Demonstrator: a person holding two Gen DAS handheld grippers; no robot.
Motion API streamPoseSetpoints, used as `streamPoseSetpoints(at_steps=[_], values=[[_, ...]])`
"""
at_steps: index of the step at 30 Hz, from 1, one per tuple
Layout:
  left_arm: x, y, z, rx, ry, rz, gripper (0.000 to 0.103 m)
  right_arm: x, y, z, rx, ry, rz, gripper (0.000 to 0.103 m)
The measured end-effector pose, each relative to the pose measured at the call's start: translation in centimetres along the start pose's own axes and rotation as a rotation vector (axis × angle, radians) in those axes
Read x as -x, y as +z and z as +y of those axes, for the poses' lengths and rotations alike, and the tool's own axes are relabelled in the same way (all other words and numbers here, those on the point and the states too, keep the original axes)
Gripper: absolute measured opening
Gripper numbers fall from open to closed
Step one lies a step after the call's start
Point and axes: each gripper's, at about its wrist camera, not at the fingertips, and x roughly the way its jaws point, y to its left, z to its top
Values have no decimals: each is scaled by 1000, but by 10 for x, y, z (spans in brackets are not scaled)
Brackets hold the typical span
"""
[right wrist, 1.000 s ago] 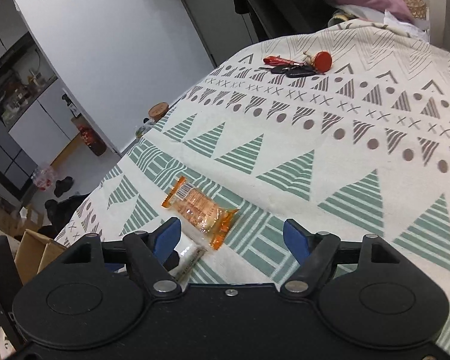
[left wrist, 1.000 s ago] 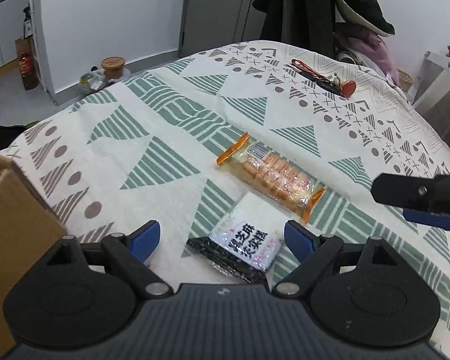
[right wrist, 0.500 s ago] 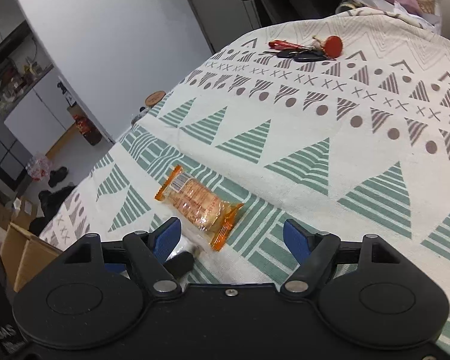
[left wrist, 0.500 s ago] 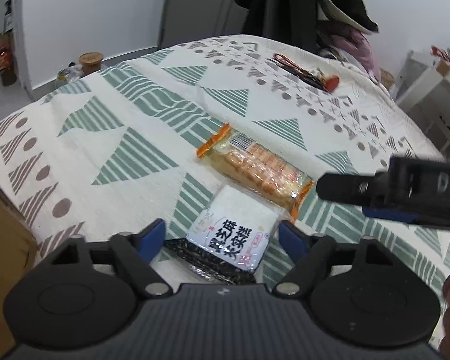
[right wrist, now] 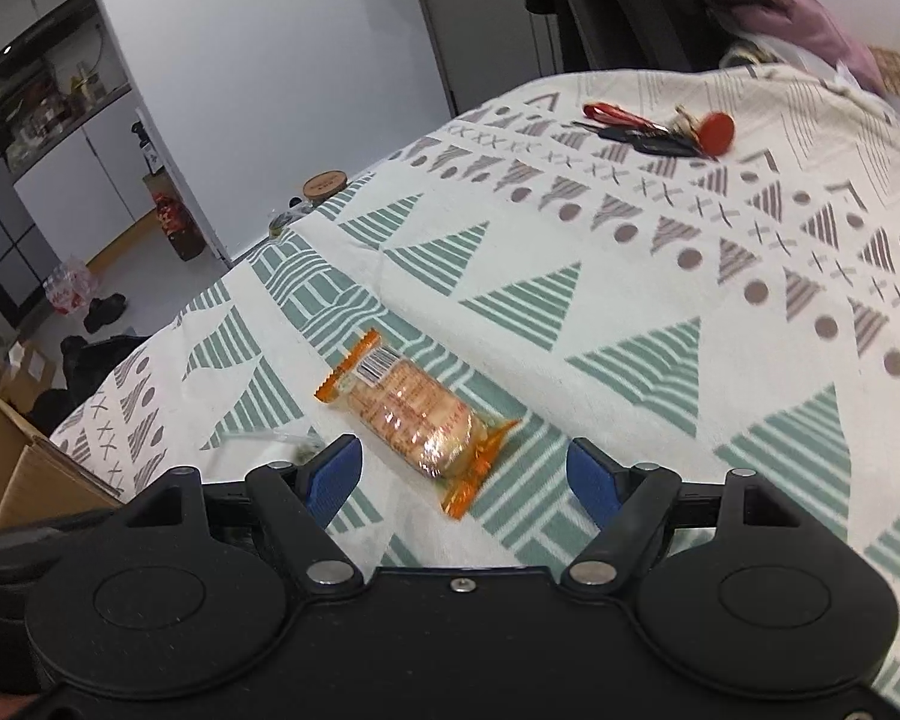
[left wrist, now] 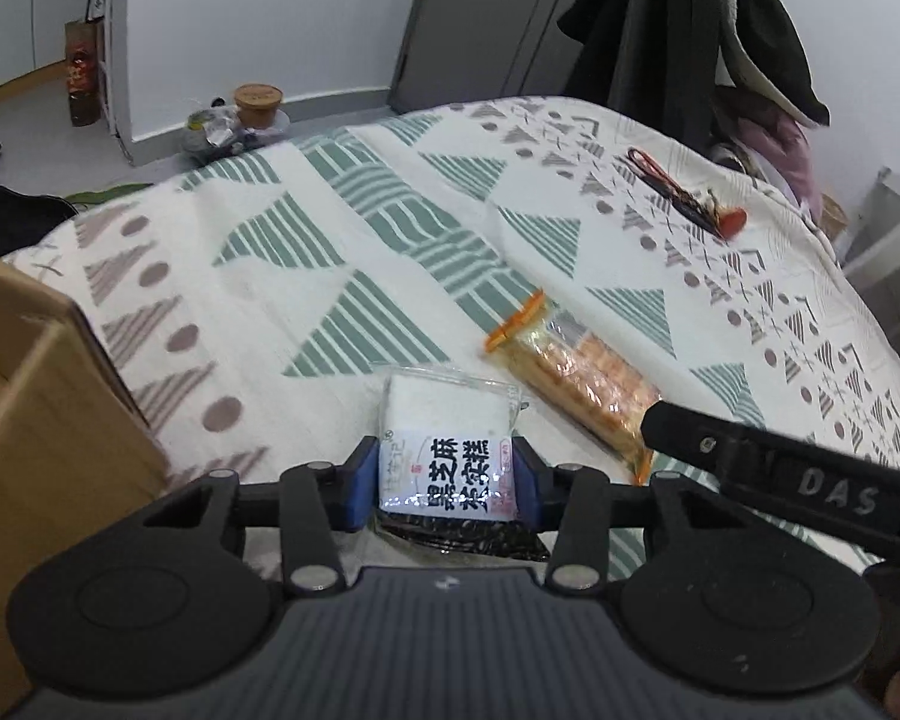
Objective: Organize snacks
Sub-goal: 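Grasp the black-white packet with the left gripper while the right grasps the orange cracker pack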
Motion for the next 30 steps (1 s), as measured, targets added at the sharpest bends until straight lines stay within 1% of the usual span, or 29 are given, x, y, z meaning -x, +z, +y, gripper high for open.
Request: streamPoseSetpoints(at_steps=[8,11,16,22,25,28,30], values=[[10,12,6,38,28,-21,44,-6,8,10,90,21,-29,84],[9,14,10,53,39,-18,44,-11,10,11,109,25,-33,84],[10,16,12,71,41,-28,44,-23,9,11,160,-2,-22,84],[8,16,14,83,48,-24,44,-30,9,24,278,-10,-33,84],[6,15,16,89,56,-20,44,-32,8,27,301,-8,-40,84],[4,14,17,93,64,-14,44,-36,6,26,300,0,-31,83],[3,13,18,92,69,-10,44,-38,5,26,310,-6,-27,75]])
